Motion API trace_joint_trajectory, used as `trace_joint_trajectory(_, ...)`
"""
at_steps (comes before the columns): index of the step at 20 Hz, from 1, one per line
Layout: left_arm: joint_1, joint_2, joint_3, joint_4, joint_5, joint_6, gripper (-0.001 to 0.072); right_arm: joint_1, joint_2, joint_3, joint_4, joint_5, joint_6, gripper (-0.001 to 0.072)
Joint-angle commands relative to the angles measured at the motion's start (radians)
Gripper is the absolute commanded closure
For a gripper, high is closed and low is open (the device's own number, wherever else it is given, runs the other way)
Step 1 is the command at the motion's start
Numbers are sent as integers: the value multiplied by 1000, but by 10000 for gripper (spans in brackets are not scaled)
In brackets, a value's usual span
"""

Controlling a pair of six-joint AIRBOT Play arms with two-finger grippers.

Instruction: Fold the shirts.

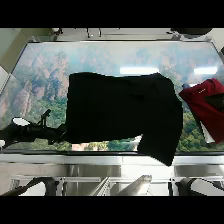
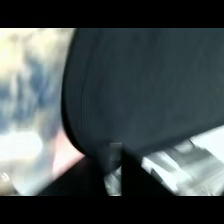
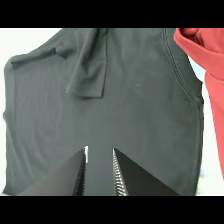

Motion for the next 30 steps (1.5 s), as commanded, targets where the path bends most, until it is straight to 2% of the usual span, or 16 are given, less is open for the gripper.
trace_joint_trajectory(1, -43, 2, 22, -35, 62, 35, 690, 2, -19, -2, -123, 8, 50, 444)
trace_joint_trajectory(2, -33, 2, 41, -26, 55, 34, 690, 2, -28, -7, -188, 8, 79, 383)
trace_joint_trajectory(4, 1, 2, 80, -23, 35, 34, 691, 2, -42, -34, -287, -2, 104, 387)
trace_joint_trajectory(7, 51, 2, 129, -24, 4, 35, 690, 2, -72, -91, -333, -31, 102, 387)
trace_joint_trajectory(15, 64, 2, 195, -24, 3, 37, 690, 83, -172, -223, -317, -109, 124, 387)
trace_joint_trajectory(23, 64, -19, 193, -23, -15, 37, 690, 245, -217, -224, -183, -194, 117, 388)
trace_joint_trajectory(30, 64, -19, 193, -22, -23, 56, 690, 248, -217, -225, -174, -158, 79, 388)
